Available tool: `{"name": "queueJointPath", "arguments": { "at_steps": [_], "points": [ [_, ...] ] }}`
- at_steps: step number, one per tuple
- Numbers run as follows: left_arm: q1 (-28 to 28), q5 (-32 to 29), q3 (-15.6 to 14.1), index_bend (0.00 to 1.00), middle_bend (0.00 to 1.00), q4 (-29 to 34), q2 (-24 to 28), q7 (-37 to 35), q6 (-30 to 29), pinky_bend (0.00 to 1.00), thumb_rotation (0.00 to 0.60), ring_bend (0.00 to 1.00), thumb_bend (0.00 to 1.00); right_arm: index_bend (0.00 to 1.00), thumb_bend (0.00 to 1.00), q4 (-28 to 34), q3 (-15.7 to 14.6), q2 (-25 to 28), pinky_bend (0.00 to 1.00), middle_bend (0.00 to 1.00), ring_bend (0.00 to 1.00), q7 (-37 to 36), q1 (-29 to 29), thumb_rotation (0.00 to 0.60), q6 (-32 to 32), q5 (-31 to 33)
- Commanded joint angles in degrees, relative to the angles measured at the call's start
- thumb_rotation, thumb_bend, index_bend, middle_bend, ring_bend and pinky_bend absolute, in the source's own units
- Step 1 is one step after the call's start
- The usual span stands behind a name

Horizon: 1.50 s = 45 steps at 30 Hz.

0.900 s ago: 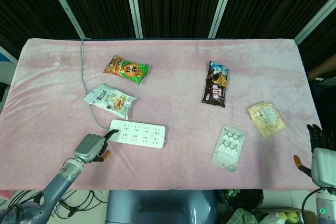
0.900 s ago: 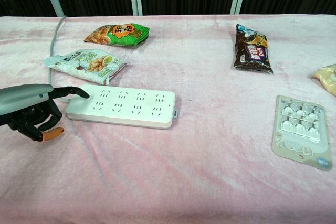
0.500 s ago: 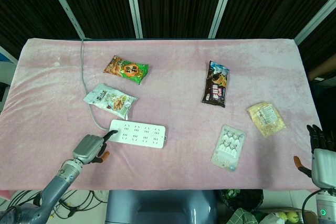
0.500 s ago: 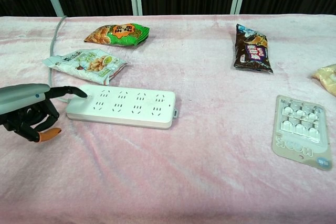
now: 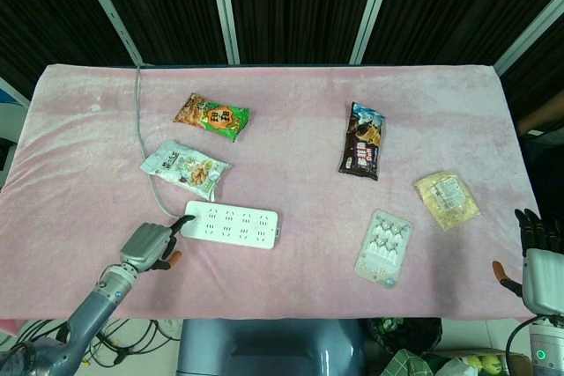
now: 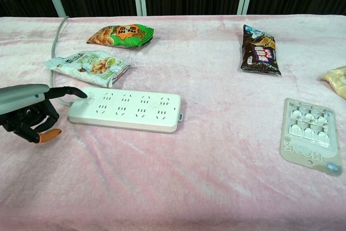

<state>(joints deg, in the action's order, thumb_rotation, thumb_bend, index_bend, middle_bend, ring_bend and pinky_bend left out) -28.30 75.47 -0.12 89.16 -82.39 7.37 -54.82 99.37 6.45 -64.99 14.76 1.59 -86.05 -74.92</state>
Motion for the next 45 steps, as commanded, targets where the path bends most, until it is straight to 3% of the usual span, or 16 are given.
{"name": "queueJointPath", "arguments": {
  "at_steps": [1, 12, 31, 36, 40, 42, 45],
  "points": [
    [-0.01, 0.24, -0.12, 0.11, 0.79, -0.11, -0.16, 0.06, -0.10, 0.80, 0.600, 0.80, 0.44, 0.12, 0.17, 0.00, -0.04, 0.06, 0.04, 0.08, 0.13, -0.07, -0.04, 0.600, -0.04, -0.06],
    [-0.43, 0.00, -0.28, 0.11, 0.80, -0.42, -0.64, 0.69, 0.55, 0.80, 0.600, 0.80, 0.44, 0.12, 0.17, 0.02, 0.01, 0.07, 0.04, 0.08, 0.13, -0.04, -0.05, 0.600, -0.07, 0.01],
    [-0.41, -4.56, -0.15, 0.25, 0.81, -0.49, -1.13, 5.23, 1.19, 0.81, 0.600, 0.82, 0.44, 0.12, 0.17, 0.05, 0.04, 0.15, 0.04, 0.08, 0.13, -0.28, 0.01, 0.600, 0.04, 0.00],
    [0.20, -4.13, 0.66, 0.23, 0.81, 3.76, 0.30, 7.31, -2.17, 0.81, 0.600, 0.82, 0.44, 0.12, 0.17, 0.17, -0.01, 0.21, 0.04, 0.08, 0.13, -0.17, 0.02, 0.600, 0.04, -0.07],
    [1.59, -0.25, 3.02, 0.22, 0.79, 8.71, 2.23, 5.17, -8.91, 0.81, 0.600, 0.81, 0.42, 0.12, 0.17, 0.19, -0.06, 0.19, 0.04, 0.08, 0.13, -0.06, 0.06, 0.600, 0.20, 0.01],
    [2.38, 1.55, 3.71, 0.22, 0.76, 10.28, 3.00, 4.57, -11.92, 0.78, 0.600, 0.78, 0.40, 0.12, 0.17, 0.22, -0.09, 0.25, 0.04, 0.08, 0.13, 0.03, 0.08, 0.600, 0.34, 0.12],
    [4.35, 5.51, 4.23, 0.22, 0.63, 13.45, 5.60, 4.28, -17.88, 0.67, 0.600, 0.62, 0.32, 0.12, 0.17, 0.30, -0.03, 0.33, 0.04, 0.08, 0.13, 0.05, 0.10, 0.600, 0.40, 0.29]
  ]
}}
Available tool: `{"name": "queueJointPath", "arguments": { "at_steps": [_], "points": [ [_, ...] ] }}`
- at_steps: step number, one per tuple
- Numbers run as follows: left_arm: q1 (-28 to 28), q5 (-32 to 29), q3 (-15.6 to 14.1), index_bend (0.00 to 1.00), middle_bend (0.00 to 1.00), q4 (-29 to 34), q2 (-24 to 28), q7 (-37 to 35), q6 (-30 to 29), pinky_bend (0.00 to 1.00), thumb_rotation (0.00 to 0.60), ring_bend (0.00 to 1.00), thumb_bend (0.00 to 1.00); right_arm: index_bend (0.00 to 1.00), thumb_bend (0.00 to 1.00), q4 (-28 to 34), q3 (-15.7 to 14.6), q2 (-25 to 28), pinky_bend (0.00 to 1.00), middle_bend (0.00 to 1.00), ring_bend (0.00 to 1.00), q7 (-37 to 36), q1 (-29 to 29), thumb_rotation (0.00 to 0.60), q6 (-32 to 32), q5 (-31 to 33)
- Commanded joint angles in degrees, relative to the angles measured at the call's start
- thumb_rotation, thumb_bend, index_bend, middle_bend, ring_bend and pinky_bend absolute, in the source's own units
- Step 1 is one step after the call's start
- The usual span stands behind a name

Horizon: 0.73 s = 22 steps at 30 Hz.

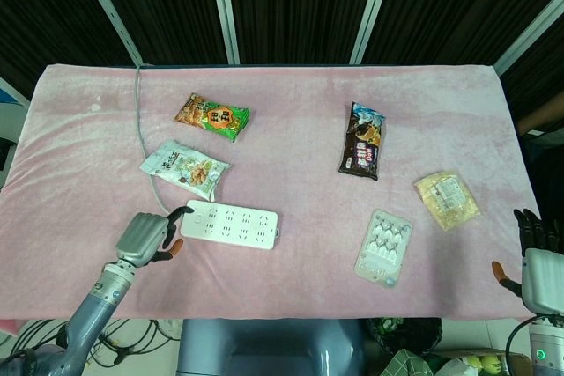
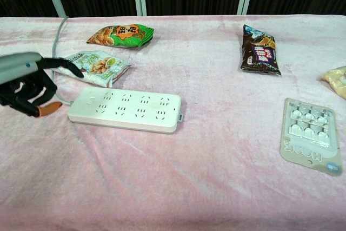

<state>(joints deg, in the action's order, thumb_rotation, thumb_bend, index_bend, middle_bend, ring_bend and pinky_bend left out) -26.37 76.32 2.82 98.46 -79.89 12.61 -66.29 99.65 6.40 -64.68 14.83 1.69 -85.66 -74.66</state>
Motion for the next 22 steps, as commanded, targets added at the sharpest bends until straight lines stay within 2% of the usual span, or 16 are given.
{"name": "queueJointPath", "arguments": {
  "at_steps": [1, 3, 5, 7, 10, 14, 18, 22],
  "points": [
    [3.16, 5.67, 1.18, 0.22, 0.55, 5.06, 4.15, -0.73, -8.05, 0.57, 0.600, 0.51, 0.28, 0.12, 0.17, 0.02, 0.05, 0.04, 0.04, 0.08, 0.13, -0.02, 0.01, 0.600, 0.01, 0.08],
    [5.39, 7.64, 0.27, 0.21, 0.38, 7.15, 7.11, 0.38, -11.80, 0.33, 0.600, 0.25, 0.20, 0.11, 0.17, 0.04, 0.09, 0.06, 0.04, 0.08, 0.13, -0.01, 0.03, 0.600, 0.08, 0.21],
    [7.74, 9.08, -0.71, 0.20, 0.27, 8.23, 9.55, 1.80, -15.42, 0.17, 0.600, 0.09, 0.16, 0.12, 0.17, 0.07, 0.12, 0.07, 0.04, 0.08, 0.13, -0.03, 0.04, 0.600, 0.11, 0.32],
    [10.90, 10.39, -1.81, 0.20, 0.19, 8.36, 11.75, 2.41, -20.12, 0.07, 0.600, 0.01, 0.12, 0.12, 0.17, 0.08, 0.12, 0.07, 0.04, 0.08, 0.13, 0.02, 0.03, 0.600, 0.09, 0.34],
    [15.59, 11.90, -3.65, 0.20, 0.13, 7.64, 14.90, -1.83, -26.19, 0.01, 0.600, 0.00, 0.09, 0.12, 0.17, 0.14, 0.06, 0.04, 0.04, 0.08, 0.13, 0.12, 0.03, 0.600, 0.09, 0.31],
    [19.84, 10.90, -5.12, 0.19, 0.08, 5.37, 19.72, -10.35, -29.71, 0.00, 0.600, 0.00, 0.07, 0.12, 0.17, 0.22, -0.15, -0.01, 0.04, 0.08, 0.13, 0.35, -0.01, 0.600, -0.01, -0.02],
    [20.75, 7.28, -4.51, 0.18, 0.04, 3.28, 21.91, -12.78, -28.29, 0.00, 0.600, 0.00, 0.06, 0.12, 0.17, 0.19, -0.25, -0.10, 0.04, 0.08, 0.13, 0.52, -0.02, 0.600, -0.13, -0.25],
    [20.23, 3.91, -4.29, 0.16, 0.04, 2.14, 23.14, -12.81, -23.89, 0.00, 0.600, 0.00, 0.06, 0.12, 0.17, 0.23, -0.26, -0.12, 0.04, 0.08, 0.13, 0.43, -0.07, 0.600, -0.23, -0.29]
  ]
}}
